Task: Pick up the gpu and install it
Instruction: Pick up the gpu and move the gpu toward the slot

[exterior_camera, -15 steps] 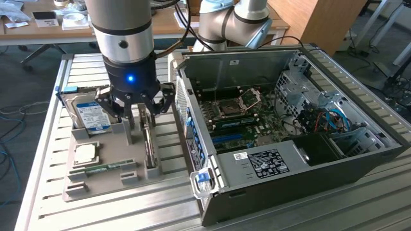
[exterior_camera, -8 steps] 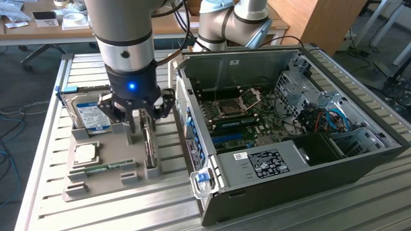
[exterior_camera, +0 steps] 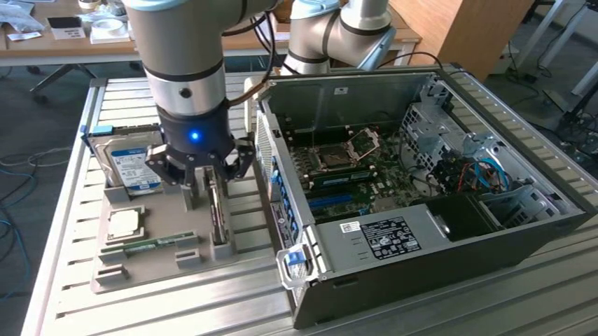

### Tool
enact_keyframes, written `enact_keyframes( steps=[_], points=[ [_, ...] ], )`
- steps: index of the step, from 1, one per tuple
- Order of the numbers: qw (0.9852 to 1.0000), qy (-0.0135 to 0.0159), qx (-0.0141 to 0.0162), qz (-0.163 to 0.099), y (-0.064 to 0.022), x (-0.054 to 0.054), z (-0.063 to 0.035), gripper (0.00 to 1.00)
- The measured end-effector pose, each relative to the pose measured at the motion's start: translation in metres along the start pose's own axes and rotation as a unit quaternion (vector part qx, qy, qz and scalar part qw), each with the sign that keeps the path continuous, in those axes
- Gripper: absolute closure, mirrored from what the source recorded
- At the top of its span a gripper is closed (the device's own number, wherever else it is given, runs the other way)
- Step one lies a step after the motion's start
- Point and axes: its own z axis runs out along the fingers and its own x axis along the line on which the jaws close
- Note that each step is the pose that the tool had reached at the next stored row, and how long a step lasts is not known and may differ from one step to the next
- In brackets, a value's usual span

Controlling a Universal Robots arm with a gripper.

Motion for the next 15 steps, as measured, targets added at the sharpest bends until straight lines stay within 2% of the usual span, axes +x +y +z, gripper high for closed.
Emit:
enact_keyframes(
  steps=[15],
  points=[
    [1.0000,0.0000,0.0000,0.000,0.0001,-0.004,0.0249,0.51]
  ],
)
